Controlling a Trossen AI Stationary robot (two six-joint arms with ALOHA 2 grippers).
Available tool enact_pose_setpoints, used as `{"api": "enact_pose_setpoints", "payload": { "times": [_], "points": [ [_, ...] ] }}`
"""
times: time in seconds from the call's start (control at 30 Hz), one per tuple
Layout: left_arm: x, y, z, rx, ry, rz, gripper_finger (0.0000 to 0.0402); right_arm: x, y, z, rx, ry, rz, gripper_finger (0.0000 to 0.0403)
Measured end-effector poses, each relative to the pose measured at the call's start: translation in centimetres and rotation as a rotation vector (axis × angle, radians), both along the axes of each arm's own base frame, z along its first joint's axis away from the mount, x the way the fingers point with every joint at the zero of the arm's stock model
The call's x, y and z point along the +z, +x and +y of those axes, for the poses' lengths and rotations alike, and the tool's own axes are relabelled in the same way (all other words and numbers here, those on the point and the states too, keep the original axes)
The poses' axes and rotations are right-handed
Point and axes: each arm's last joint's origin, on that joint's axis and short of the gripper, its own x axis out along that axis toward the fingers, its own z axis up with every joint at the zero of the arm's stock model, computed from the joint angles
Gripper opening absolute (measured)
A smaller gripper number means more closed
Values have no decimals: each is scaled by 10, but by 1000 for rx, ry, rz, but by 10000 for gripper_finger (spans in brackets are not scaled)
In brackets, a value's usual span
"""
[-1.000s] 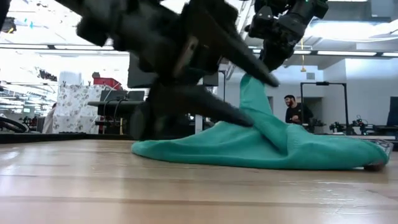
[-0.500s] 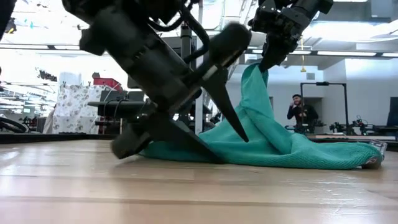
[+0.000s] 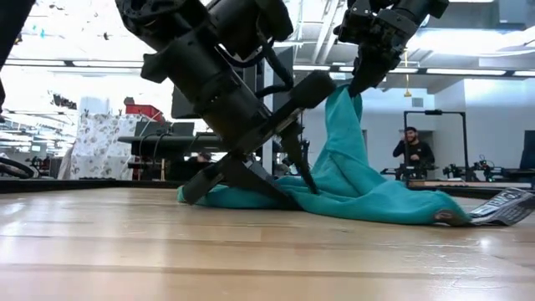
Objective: Roll towel
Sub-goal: Prepare the towel
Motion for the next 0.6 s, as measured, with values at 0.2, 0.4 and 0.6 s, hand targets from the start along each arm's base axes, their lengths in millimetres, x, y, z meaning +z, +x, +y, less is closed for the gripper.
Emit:
{"api": "enact_pose_setpoints", "payload": {
  "times": [0.2, 0.4, 0.6],
  "points": [
    [29, -13, -9, -112, 36, 13, 2, 9, -21, -1, -37, -10, 43, 0],
    [121, -58, -27, -241, 5, 1, 1, 26, -53, 2, -100, -3, 46, 0],
    [183, -116, -12, -234, 10, 9, 0, 32, -65, 13, -119, 39, 54, 0]
  ]
}}
